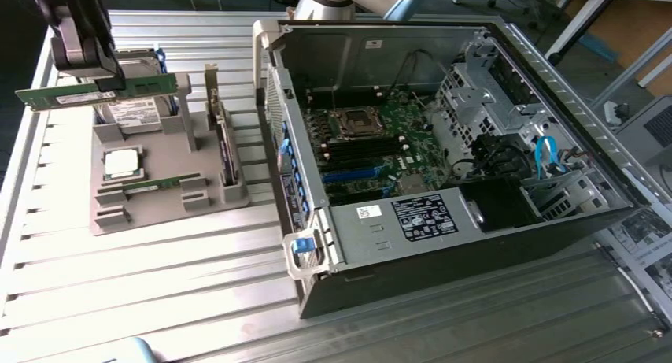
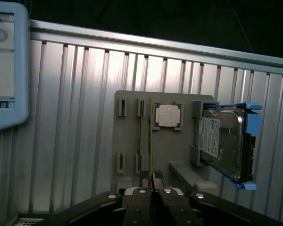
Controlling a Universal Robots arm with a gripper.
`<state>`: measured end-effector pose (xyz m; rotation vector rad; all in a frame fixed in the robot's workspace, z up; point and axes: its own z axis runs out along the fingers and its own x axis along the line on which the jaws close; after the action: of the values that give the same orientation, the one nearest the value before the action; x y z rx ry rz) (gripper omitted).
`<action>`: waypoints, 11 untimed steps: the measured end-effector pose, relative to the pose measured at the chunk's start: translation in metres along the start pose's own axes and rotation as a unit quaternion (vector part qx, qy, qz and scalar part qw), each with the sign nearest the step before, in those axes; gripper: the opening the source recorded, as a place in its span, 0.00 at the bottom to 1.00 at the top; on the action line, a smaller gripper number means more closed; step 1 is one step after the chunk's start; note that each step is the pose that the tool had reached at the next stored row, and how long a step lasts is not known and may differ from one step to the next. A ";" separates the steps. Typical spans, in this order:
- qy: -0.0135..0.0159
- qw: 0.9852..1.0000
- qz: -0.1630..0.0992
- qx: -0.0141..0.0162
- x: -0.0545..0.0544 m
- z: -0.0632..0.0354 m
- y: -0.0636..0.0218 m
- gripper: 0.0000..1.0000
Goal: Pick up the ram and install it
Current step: 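Pick up the ram and move it above insertion slot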
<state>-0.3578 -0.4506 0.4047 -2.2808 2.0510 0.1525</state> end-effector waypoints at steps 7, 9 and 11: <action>0.000 1.000 0.000 0.000 0.000 0.0000 0.0000 0.12; 0.000 1.000 0.000 0.000 0.000 0.0000 0.0000 0.12; 0.000 1.000 0.000 0.000 0.000 -0.0001 -0.0010 0.12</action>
<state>-0.3568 -0.4507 0.4047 -2.2810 2.0509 0.1527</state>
